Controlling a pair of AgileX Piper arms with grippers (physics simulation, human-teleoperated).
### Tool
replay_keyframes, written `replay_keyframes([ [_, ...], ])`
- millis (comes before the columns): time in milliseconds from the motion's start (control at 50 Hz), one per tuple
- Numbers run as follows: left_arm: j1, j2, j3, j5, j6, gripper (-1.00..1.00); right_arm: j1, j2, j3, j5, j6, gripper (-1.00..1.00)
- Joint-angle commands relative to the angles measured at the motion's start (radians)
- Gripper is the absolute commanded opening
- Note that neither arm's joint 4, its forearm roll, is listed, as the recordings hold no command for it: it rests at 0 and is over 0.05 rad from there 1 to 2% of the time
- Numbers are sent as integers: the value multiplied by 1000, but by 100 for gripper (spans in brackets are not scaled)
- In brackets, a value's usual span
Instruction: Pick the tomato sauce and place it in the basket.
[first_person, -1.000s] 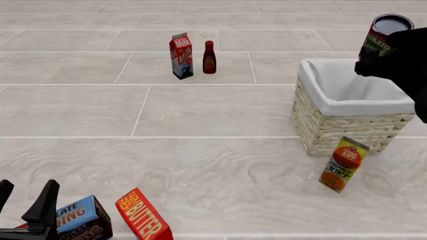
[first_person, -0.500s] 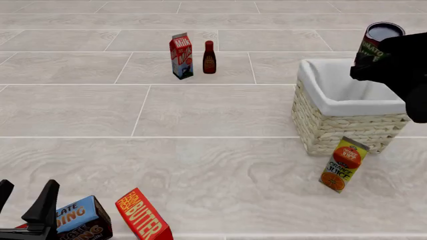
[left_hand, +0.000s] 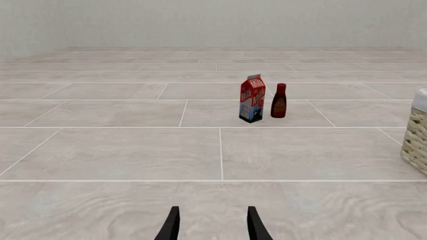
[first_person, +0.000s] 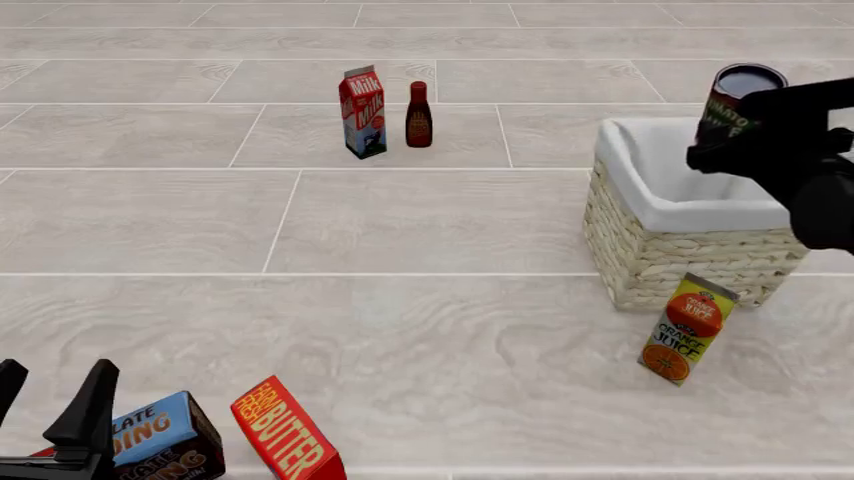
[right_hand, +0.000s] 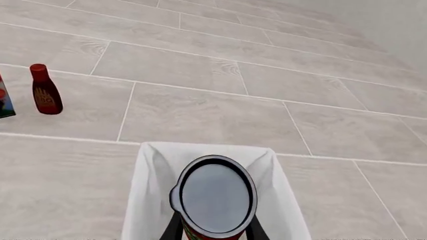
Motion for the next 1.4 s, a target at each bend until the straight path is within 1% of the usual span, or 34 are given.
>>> replay_keyframes([
  [20,0,0,0,0,0,100,-1,26,-5,-8,17,-100],
  [640,0,0,0,0,0,100,-1,72,-2,-25,20,-100],
  [1160,0,0,0,0,0,100,-4,97,-2,-32,9,-100],
  [1400,0,0,0,0,0,100,-4,104,-6,-32,15,-100],
])
